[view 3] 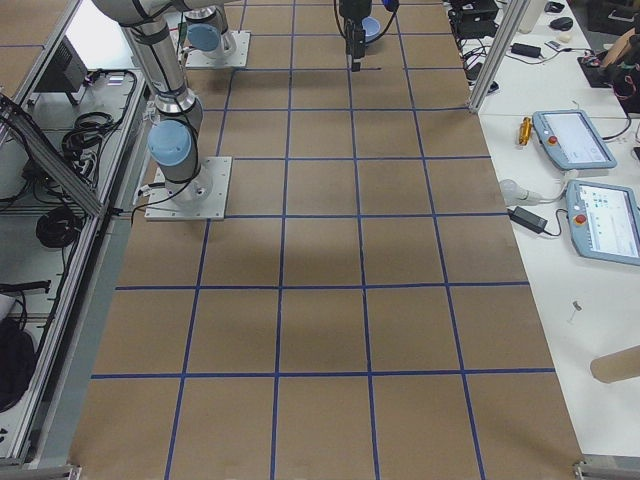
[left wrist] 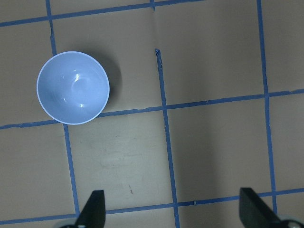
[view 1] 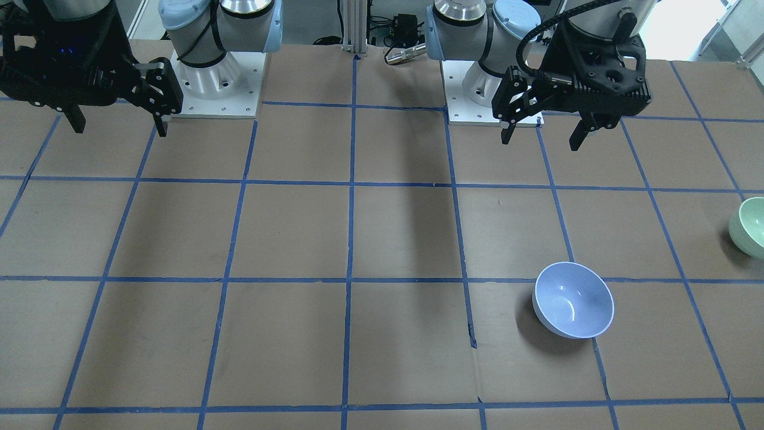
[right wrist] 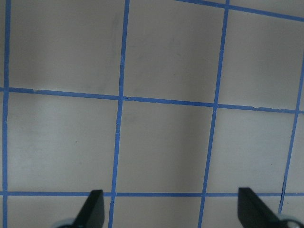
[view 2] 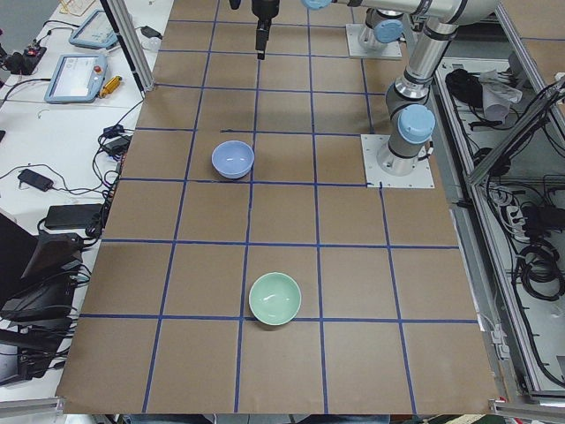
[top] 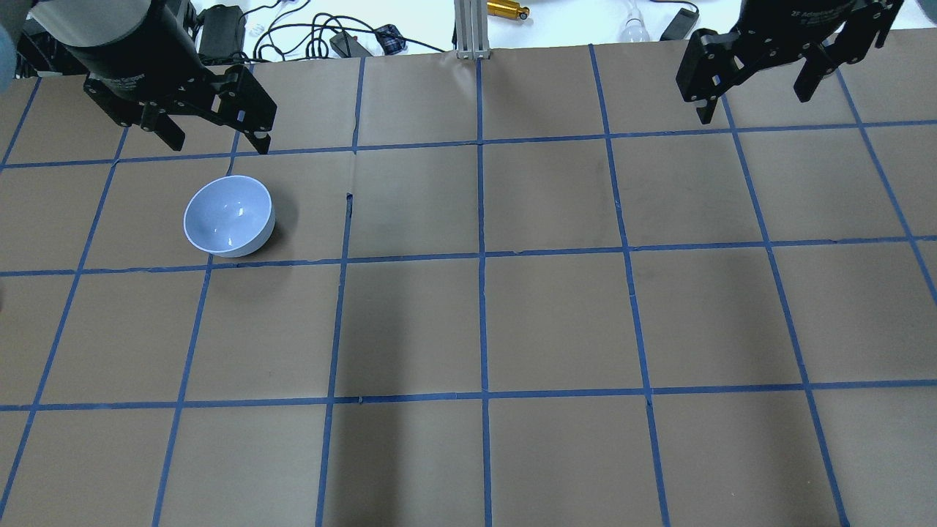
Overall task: Stack green bowl on blue bowl
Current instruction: 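Move the left gripper away from the blue bowl toward the robot's side, then lower the left gripper to the green bowl near the robot's base, then close the left gripper on the rim of the green bowl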
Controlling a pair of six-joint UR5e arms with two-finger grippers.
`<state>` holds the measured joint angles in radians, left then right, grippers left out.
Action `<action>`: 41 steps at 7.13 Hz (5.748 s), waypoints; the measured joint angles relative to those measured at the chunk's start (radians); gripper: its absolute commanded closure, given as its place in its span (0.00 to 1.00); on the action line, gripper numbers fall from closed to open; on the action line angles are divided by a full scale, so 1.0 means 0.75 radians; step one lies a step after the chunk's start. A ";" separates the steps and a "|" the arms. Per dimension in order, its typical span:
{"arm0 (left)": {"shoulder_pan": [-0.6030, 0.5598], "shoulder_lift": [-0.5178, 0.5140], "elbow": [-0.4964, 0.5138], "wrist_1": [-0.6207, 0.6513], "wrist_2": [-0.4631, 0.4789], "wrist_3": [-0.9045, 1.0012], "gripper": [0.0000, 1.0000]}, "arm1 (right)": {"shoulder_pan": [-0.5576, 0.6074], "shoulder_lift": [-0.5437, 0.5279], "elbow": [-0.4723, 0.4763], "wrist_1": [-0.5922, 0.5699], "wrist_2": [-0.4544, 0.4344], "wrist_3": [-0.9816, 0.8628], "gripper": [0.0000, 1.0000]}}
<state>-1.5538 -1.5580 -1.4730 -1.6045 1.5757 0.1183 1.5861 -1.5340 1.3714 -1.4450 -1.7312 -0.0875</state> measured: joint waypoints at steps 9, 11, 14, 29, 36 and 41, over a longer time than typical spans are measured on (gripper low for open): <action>0.026 0.058 -0.047 -0.063 0.052 0.173 0.00 | 0.000 0.000 0.000 0.000 0.001 0.000 0.00; 0.135 0.074 -0.056 -0.105 0.098 0.358 0.00 | 0.000 0.000 0.000 0.000 0.000 0.000 0.00; 0.408 0.078 -0.101 -0.122 0.105 0.775 0.00 | 0.000 0.000 0.000 0.000 0.000 0.000 0.00; 1.468 -0.486 -0.267 0.693 0.079 2.908 0.00 | 0.000 0.000 0.000 0.000 0.000 0.000 0.00; 1.471 -0.725 -0.182 0.820 -0.022 3.191 0.00 | 0.000 0.000 0.000 0.000 0.001 0.000 0.00; 1.482 -0.760 -0.187 0.822 -0.019 3.304 0.11 | 0.000 0.000 0.000 0.000 -0.001 0.000 0.00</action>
<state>-0.4419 -2.1284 -1.6133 -0.9879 1.5616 2.5959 1.5861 -1.5340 1.3714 -1.4451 -1.7318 -0.0874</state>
